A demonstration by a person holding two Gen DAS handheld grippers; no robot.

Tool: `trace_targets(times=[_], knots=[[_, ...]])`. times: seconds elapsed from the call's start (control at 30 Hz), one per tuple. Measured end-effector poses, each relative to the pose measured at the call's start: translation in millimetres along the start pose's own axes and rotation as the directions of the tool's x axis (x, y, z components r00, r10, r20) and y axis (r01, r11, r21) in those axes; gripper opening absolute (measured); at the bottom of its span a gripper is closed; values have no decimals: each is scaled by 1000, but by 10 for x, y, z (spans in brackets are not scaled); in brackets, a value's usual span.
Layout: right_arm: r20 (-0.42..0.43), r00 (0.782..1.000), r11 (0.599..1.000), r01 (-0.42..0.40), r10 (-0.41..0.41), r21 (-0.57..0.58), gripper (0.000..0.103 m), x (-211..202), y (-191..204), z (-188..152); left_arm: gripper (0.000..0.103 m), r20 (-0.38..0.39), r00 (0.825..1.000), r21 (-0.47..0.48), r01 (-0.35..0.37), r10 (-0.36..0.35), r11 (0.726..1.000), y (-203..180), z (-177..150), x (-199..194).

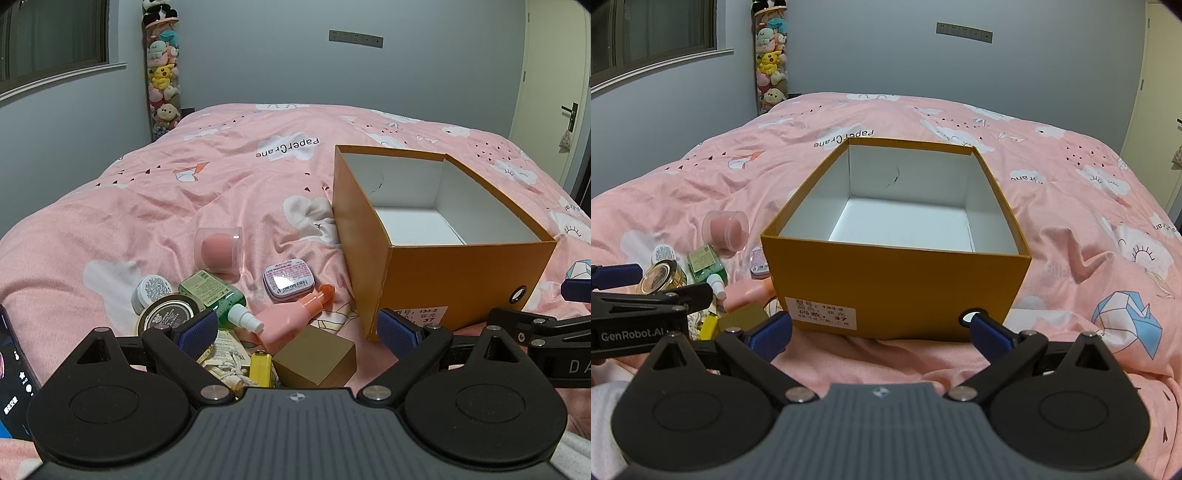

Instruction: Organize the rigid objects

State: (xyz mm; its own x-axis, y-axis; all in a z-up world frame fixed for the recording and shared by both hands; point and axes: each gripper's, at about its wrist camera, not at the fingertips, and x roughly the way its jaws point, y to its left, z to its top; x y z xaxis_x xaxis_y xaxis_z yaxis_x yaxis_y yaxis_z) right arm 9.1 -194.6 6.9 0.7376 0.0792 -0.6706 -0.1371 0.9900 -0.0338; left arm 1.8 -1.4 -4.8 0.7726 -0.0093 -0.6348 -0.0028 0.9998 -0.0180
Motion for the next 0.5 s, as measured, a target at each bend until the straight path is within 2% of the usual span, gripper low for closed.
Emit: trace_targets(times=[0.3, 0.5], knots=[[-7, 1000, 1000, -5, 5, -4, 101, 24, 19, -19, 103, -1, 1000, 0, 3, -3, 1000, 3, 3, 1], [-37, 996, 996, -79, 77, -47, 100, 95, 71, 32, 103, -17, 997, -25, 75, -75, 997, 71, -27, 21]])
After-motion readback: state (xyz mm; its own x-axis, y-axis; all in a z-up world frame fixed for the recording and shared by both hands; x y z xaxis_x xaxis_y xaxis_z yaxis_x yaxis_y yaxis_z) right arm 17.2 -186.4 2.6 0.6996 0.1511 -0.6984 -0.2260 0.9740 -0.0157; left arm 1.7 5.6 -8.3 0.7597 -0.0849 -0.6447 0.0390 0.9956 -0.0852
